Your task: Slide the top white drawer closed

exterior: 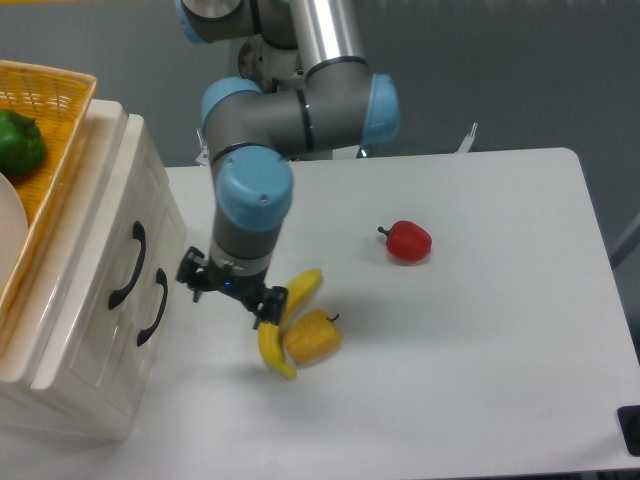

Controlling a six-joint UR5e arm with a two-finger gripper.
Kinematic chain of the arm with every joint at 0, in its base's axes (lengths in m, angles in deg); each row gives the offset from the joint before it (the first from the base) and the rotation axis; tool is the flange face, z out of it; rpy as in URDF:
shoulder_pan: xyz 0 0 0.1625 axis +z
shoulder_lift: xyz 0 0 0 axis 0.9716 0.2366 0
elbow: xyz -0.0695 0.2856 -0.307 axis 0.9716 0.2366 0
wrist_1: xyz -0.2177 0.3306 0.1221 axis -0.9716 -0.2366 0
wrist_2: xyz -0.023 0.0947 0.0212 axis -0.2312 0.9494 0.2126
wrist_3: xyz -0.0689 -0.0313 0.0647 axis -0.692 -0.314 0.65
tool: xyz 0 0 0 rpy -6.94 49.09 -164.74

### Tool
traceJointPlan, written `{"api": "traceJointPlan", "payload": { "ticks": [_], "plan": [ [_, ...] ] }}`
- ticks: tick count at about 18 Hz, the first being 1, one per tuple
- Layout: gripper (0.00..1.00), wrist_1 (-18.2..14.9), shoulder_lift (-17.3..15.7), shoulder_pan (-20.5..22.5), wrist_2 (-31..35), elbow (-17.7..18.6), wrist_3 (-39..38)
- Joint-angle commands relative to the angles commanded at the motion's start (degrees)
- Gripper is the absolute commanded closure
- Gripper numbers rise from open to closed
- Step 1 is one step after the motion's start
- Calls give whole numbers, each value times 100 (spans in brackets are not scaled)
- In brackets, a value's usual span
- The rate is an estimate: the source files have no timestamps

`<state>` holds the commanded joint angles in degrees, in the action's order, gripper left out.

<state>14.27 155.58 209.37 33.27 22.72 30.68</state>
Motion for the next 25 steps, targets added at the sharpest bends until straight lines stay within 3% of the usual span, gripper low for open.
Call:
{"api": "traceJointPlan", "payload": {
  "ticks": [10,17,25],
  "plan": [
    [0,-18,17,554,1529,70,1011],
    [0,-9,26,1125,1679,27,2469],
    [0,9,-9,1767,1679,44,3542]
  ]
}}
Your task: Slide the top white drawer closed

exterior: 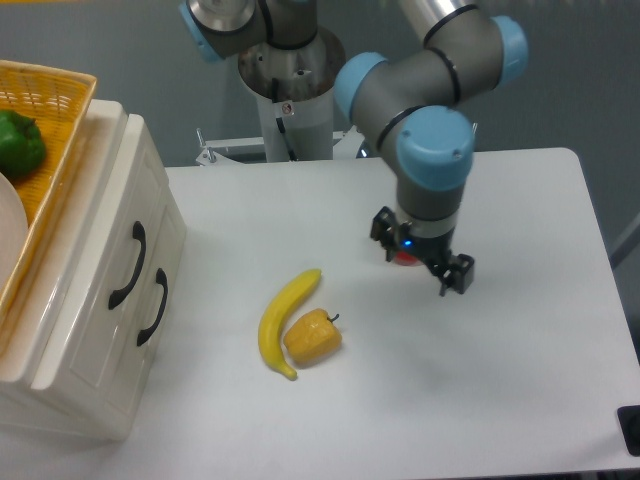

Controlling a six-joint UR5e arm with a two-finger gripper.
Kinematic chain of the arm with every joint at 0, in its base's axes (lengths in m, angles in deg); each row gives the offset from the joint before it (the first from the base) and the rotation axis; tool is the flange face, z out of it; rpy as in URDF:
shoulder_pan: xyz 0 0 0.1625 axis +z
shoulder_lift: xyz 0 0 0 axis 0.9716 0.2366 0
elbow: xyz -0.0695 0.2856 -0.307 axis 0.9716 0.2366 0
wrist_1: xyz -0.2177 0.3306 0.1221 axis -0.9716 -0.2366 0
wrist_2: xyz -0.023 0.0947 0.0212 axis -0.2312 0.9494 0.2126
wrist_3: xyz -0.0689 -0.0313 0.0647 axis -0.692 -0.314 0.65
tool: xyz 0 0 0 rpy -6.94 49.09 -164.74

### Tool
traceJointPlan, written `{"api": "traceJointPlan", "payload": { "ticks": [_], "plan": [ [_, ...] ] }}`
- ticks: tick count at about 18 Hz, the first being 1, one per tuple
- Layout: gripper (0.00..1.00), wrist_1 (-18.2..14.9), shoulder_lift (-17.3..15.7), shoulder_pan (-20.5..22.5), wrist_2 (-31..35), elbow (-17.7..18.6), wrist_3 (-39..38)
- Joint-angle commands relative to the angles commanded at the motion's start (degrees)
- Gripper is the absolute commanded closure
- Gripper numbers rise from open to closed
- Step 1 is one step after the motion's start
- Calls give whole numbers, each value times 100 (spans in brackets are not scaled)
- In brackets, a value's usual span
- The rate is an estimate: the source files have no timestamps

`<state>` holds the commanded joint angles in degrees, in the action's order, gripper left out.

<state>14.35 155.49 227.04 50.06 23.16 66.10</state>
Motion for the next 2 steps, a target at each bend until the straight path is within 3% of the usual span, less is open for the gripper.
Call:
{"api": "traceJointPlan", "payload": {
  "ticks": [2],
  "plan": [
    [0,9,-9,88,-9,0,89]
  ]
}}
